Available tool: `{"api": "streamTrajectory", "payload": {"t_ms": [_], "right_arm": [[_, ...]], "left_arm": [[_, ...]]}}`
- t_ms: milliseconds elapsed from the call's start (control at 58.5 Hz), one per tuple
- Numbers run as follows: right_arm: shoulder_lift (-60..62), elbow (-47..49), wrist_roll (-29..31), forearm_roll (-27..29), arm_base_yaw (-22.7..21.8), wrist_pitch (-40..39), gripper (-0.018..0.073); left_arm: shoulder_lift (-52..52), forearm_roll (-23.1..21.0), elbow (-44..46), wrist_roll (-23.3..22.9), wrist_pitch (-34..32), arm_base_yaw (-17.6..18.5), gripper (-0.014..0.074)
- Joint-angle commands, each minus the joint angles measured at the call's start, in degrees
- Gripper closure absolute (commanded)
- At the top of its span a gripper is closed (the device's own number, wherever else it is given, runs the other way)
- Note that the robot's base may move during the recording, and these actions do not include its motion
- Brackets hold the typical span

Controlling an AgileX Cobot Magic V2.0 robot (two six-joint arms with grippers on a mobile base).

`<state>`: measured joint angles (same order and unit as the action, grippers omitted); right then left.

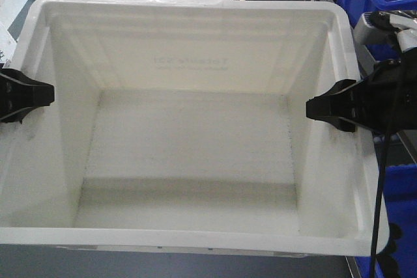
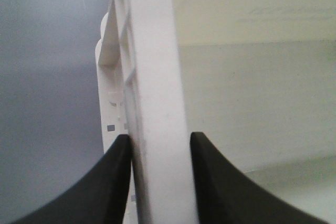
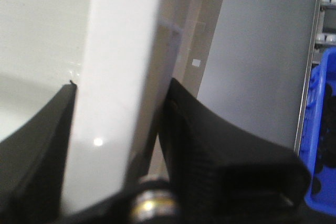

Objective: Move bin from left to right shelf

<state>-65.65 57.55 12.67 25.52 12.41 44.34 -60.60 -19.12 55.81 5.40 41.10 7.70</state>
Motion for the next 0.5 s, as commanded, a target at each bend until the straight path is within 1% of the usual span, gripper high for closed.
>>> {"api": "streamTrajectory", "payload": {"t_ms": [0,479], "right_arm": [[2.0,2.3,3.1,3.5,0.1,-4.4,0.0564],[2.0,2.3,3.1,3.5,0.1,-4.4,0.0564]], "left_arm": [[1.6,-3.7,2.2,1.5,-5.8,0.4,0.0603],[1.6,-3.7,2.2,1.5,-5.8,0.4,0.0603]]}}
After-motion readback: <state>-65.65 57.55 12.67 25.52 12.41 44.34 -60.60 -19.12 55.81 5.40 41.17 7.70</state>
